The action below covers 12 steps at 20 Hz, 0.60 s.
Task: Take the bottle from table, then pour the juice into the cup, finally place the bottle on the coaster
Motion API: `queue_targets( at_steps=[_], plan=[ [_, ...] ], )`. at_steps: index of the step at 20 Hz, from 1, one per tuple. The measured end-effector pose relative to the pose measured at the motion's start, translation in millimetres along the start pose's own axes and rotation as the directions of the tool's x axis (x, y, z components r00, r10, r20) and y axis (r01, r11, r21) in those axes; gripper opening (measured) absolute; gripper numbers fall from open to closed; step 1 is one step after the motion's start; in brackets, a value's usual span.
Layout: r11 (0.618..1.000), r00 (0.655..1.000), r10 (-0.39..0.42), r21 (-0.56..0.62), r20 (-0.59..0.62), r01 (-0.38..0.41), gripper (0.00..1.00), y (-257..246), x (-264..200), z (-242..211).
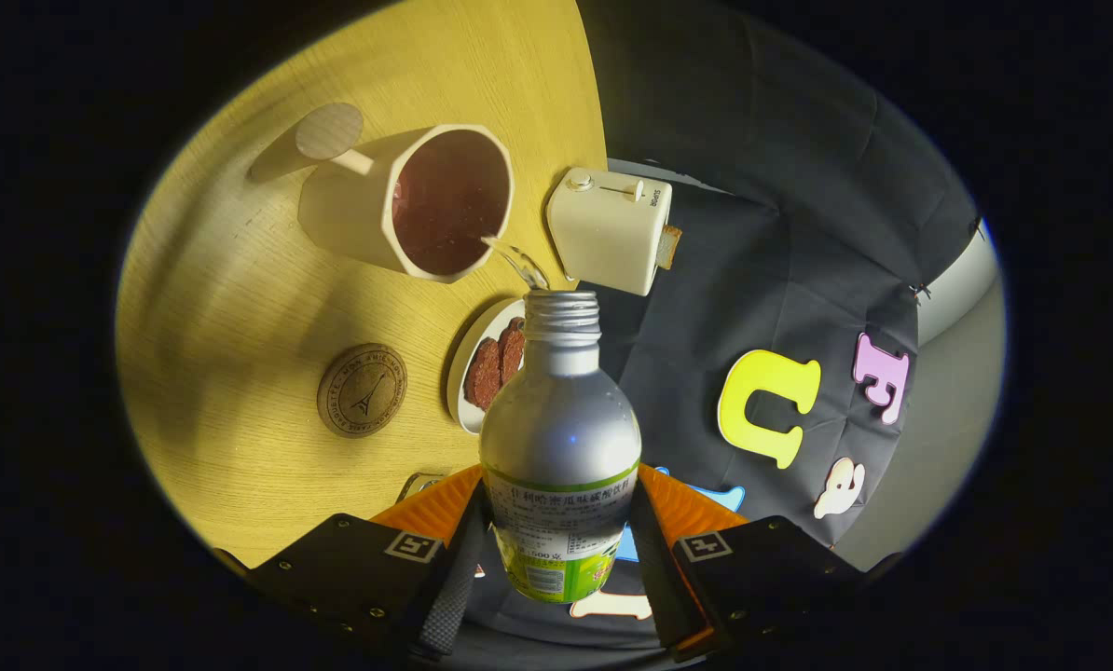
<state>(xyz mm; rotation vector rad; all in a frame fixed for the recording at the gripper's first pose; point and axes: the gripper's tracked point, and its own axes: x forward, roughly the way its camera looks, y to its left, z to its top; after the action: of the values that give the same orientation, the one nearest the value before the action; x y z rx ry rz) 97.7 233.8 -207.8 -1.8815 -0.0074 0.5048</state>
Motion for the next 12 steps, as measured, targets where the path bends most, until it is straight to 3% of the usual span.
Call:
queue_targets(
  at_steps=[12],
  plan=[
    [0.998, 1.000, 0.002, -0.061, 0.001, -0.002, 0.77, -4.8, 0.8, 1.0]
  ],
)
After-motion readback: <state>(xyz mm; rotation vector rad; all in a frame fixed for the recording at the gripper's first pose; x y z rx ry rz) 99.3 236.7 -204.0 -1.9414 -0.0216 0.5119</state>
